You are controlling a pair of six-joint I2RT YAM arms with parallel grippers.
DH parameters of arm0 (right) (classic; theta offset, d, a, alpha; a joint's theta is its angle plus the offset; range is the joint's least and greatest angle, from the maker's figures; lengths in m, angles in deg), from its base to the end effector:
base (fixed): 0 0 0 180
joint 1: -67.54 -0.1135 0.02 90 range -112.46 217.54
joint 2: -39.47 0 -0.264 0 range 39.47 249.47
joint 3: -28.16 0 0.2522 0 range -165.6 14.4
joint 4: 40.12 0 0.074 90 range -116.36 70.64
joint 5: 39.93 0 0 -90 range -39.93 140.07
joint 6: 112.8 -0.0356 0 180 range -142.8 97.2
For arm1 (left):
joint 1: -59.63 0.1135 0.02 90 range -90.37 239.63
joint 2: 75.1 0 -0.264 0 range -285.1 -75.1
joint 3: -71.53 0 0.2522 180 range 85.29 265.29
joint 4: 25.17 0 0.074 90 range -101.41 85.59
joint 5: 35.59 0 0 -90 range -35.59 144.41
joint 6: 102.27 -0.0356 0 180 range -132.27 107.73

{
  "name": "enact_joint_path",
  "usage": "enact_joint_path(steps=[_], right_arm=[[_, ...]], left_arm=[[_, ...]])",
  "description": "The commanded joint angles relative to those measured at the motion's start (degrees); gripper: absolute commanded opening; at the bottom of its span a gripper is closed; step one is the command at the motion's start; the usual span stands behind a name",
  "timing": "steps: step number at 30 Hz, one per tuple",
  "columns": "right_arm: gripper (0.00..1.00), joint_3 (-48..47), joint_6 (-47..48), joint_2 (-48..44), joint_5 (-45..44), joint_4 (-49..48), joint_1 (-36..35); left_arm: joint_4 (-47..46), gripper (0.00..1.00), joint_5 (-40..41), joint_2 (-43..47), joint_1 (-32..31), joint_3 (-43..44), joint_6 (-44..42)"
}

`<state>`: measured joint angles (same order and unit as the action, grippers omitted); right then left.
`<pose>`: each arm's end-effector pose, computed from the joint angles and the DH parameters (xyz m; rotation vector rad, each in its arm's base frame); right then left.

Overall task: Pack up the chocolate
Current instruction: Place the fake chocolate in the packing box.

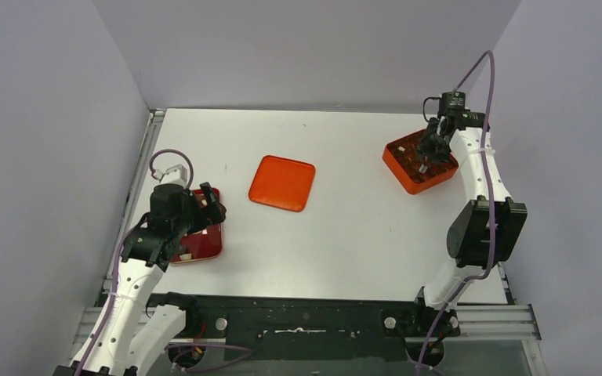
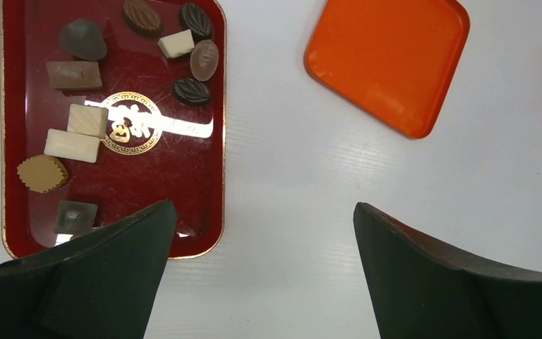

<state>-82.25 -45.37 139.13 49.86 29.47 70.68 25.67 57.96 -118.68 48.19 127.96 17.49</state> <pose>0.3682 -0.0203 0.3270 0.5803 2.5369 0.1177 0.1582 -0.0298 0.2842 -0.3920 2.2175 -0.3212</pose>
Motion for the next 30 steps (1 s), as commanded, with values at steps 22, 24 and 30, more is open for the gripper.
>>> enact_joint_path(steps=[22, 24, 30], right_arm=[[0.28, -8.6, -2.6, 6.0, 8.8, 5.9, 2.5], [0.28, -9.1, -2.1, 5.3, 7.8, 7.4, 2.4], [0.28, -11.3, -0.3, 2.9, 7.3, 9.2, -0.6]], left_arm=[[4.4, 0.97, -0.3, -5.2, -0.6, 8.4, -6.2], [5.9, 0.97, 1.0, -5.0, -0.8, 9.3, -6.4], [13.9, 0.97, 7.7, -7.0, -0.6, 14.1, -4.7]])
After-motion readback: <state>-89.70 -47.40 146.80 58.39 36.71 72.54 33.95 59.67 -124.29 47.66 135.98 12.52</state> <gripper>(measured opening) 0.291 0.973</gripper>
